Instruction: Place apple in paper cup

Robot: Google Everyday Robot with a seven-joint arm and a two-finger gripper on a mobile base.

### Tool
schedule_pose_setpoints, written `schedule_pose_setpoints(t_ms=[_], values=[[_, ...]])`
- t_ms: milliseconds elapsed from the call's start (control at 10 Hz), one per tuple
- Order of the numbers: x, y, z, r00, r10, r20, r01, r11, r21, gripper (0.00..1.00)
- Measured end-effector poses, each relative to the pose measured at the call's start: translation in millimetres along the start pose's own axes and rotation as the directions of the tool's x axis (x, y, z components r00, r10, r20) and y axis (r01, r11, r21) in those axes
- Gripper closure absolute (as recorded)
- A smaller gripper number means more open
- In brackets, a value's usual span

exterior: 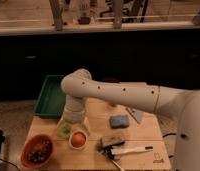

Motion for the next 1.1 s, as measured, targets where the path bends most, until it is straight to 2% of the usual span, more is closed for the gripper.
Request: schedule_pose_setpoints(t_ms=[600, 1100], values=[[5.3, 3.8, -5.5, 1.000, 0.008, -0.015, -0.008, 1.000, 0.000, 0.20], [30.3, 7.8, -22.5, 0.996, 0.056, -0.064, -0.053, 0.997, 0.050, 0.20]])
